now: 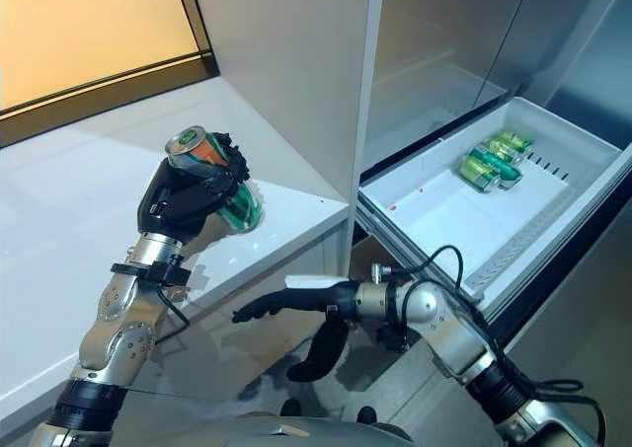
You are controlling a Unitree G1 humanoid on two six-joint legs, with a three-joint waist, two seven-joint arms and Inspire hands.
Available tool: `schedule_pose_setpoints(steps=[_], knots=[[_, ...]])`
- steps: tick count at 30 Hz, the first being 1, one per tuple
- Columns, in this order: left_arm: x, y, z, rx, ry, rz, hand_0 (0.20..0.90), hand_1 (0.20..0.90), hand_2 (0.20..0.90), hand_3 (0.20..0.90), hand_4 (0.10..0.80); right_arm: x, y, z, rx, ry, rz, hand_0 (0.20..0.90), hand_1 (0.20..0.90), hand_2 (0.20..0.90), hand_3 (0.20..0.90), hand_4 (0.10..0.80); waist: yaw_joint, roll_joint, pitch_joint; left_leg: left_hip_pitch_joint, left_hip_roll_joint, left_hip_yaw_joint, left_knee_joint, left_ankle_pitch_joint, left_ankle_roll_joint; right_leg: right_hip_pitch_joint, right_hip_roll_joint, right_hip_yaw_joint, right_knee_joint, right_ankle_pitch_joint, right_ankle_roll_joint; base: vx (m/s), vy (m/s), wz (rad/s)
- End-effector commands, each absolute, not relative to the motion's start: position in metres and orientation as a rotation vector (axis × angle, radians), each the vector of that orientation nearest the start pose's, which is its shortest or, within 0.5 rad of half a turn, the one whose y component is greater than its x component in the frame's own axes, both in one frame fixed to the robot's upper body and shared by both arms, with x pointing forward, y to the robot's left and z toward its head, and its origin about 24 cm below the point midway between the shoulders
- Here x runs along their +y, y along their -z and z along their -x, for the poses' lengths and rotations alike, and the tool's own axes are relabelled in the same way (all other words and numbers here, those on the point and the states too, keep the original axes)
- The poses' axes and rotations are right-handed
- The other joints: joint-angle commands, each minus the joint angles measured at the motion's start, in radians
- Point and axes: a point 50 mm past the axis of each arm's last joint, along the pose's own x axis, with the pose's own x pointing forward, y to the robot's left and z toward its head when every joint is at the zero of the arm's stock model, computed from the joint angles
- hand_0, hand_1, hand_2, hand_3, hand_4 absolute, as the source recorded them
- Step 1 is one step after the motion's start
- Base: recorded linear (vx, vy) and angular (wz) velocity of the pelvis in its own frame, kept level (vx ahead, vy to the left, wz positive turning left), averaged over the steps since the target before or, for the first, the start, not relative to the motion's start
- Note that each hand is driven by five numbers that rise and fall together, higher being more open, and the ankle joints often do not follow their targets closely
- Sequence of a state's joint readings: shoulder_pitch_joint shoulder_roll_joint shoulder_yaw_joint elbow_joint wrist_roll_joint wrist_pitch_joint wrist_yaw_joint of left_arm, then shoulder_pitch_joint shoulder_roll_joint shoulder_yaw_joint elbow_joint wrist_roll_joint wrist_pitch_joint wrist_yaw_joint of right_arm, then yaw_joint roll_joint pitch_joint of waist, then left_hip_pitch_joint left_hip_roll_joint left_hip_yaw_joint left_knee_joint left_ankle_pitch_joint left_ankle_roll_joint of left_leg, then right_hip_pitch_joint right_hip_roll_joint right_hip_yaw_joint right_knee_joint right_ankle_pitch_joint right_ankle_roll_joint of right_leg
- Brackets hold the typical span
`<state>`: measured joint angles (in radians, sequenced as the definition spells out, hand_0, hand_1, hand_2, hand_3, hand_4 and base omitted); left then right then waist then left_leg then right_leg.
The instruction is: Put drinks into fridge and close the fridge
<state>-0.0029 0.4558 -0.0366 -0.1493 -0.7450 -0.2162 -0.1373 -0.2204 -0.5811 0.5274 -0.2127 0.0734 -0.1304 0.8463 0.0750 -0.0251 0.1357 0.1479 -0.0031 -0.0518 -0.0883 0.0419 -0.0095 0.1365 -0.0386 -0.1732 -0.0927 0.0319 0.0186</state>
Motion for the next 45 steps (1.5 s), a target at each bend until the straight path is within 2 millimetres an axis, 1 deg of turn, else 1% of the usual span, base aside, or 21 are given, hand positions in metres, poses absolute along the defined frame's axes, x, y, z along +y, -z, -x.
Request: schedule_pose_setpoints(steps=[1, 4, 8, 13, 16, 20, 24, 25, 29, 33, 38, 45], knots=[[0.193, -0.221, -0.235, -0.943, 0.417, 0.121, 0.300, 0.300, 0.300, 0.200, 0.100, -0.078, -0.161, -0.219, -0.511, -1.469, 0.429, 0.900, 0.900, 0.900, 0.900, 0.800, -0.009, -0.005, -0.088, 0.001, -0.026, 0.002, 0.001, -0.093, -0.005, 0.027, -0.031, 0.016, 0.005, -0.043, 0.079, 0.000, 0.000, 0.00], [0.193, -0.234, -0.229, -1.021, 0.422, 0.029, 0.300, 0.300, 0.300, 0.200, 0.100, -0.086, -0.176, -0.219, -0.549, -1.462, 0.264, 0.900, 0.900, 0.900, 0.900, 0.800, -0.012, -0.006, -0.096, -0.001, -0.027, 0.004, 0.001, -0.095, -0.005, 0.024, -0.031, 0.018, 0.005, -0.043, 0.082, 0.000, 0.000, 0.00], [0.195, -0.248, -0.223, -1.109, 0.407, -0.071, 0.300, 0.300, 0.300, 0.200, 0.100, -0.097, -0.185, -0.227, -0.587, -1.343, 0.138, 0.900, 0.900, 0.900, 0.900, 0.800, -0.015, -0.005, -0.105, -0.008, -0.028, 0.005, 0.001, -0.089, -0.003, 0.014, -0.032, 0.018, 0.005, -0.034, 0.082, -0.008, 0.000, 0.00], [0.200, -0.255, -0.213, -1.163, 0.396, -0.182, 0.300, 0.300, 0.300, 0.200, 0.100, -0.122, -0.184, -0.235, -0.574, -1.118, 0.134, 0.900, 0.900, 0.900, 0.900, 0.800, -0.024, -0.002, -0.113, -0.011, -0.028, 0.010, 0.001, -0.090, -0.003, 0.008, -0.032, 0.019, 0.005, -0.033, 0.084, 0.000, 0.000, 0.00], [0.202, -0.256, -0.212, -1.157, 0.412, -0.205, 0.300, 0.300, 0.300, 0.200, 0.100, -0.137, -0.177, -0.243, -0.519, -0.980, 0.143, 0.900, 0.900, 0.900, 0.900, 0.800, -0.032, -0.001, -0.115, -0.012, -0.029, 0.012, 0.001, -0.091, -0.003, 0.006, -0.031, 0.021, 0.005, -0.033, 0.083, 0.000, 0.000, 0.00], [0.199, -0.256, -0.215, -1.129, 0.446, -0.203, 0.300, 0.300, 0.300, 0.200, 0.100, -0.143, -0.173, -0.249, -0.480, -0.913, 0.171, 0.900, 0.900, 0.900, 0.900, 0.800, -0.039, 0.000, -0.111, -0.011, -0.030, 0.013, 0.001, -0.092, -0.003, 0.004, -0.029, 0.024, 0.005, -0.031, 0.083, 0.000, 0.000, 0.00], [0.195, -0.257, -0.219, -1.113, 0.475, -0.187, 0.300, 0.300, 0.300, 0.200, 0.100, -0.141, -0.171, -0.256, -0.458, -0.884, 0.187, 0.900, 0.900, 0.900, 0.900, 0.800, -0.040, 0.001, -0.109, -0.009, -0.030, 0.014, 0.001, -0.090, -0.004, 0.005, -0.028, 0.025, 0.005, -0.029, 0.081, 0.001, 0.002, -0.02], [0.189, -0.256, -0.223, -1.089, 0.509, -0.162, 0.300, 0.300, 0.300, 0.200, 0.100, -0.135, -0.172, -0.262, -0.453, -0.878, 0.197, 0.900, 0.900, 0.900, 0.900, 0.800, -0.037, 0.001, -0.108, -0.008, -0.030, 0.013, 0.001, -0.090, -0.005, 0.007, -0.028, 0.024, 0.005, -0.030, 0.080, 0.013, 0.006, -0.04], [0.180, -0.254, -0.229, -1.053, 0.545, -0.141, 0.300, 0.300, 0.300, 0.200, 0.100, -0.127, -0.179, -0.271, -0.459, -0.853, 0.222, 0.900, 0.900, 0.900, 0.900, 0.800, -0.030, 0.000, -0.108, -0.008, -0.030, 0.008, 0.001, -0.089, -0.006, 0.009, -0.028, 0.019, 0.005, -0.030, 0.080, 0.004, 0.001, -0.01], [0.177, -0.251, -0.232, -1.020, 0.580, -0.114, 0.300, 0.300, 0.300, 0.200, 0.100, -0.120, -0.185, -0.279, -0.467, -0.855, 0.222, 0.900, 0.900, 0.900, 0.900, 0.800, -0.018, -0.002, -0.108, -0.009, -0.031, 0.001, 0.001, -0.088, -0.006, 0.011, -0.028, 0.013, 0.005, -0.032, 0.077, 0.000, 0.000, 0.00], [0.171, -0.247, -0.236, -0.968, 0.626, -0.102, 0.300, 0.300, 0.300, 0.200, 0.100, -0.108, -0.193, -0.283, -0.493, -0.861, 0.232, 0.900, 0.900, 0.900, 0.900, 0.800, -0.006, -0.001, -0.110, -0.011, -0.032, -0.006, 0.001, -0.087, -0.005, 0.012, -0.028, 0.008, 0.005, -0.033, 0.075, 0.006, 0.000, 0.04], [0.165, -0.243, -0.240, -0.925, 0.675, -0.073, 0.300, 0.300, 0.300, 0.200, 0.100, -0.097, -0.201, -0.288, -0.510, -0.875, 0.234, 0.900, 0.900, 0.900, 0.900, 0.800, 0.006, -0.001, -0.114, -0.009, -0.031, -0.011, 0.001, -0.095, -0.005, 0.017, -0.027, 0.000, 0.005, -0.042, 0.073, 0.014, 0.000, 0.01]])
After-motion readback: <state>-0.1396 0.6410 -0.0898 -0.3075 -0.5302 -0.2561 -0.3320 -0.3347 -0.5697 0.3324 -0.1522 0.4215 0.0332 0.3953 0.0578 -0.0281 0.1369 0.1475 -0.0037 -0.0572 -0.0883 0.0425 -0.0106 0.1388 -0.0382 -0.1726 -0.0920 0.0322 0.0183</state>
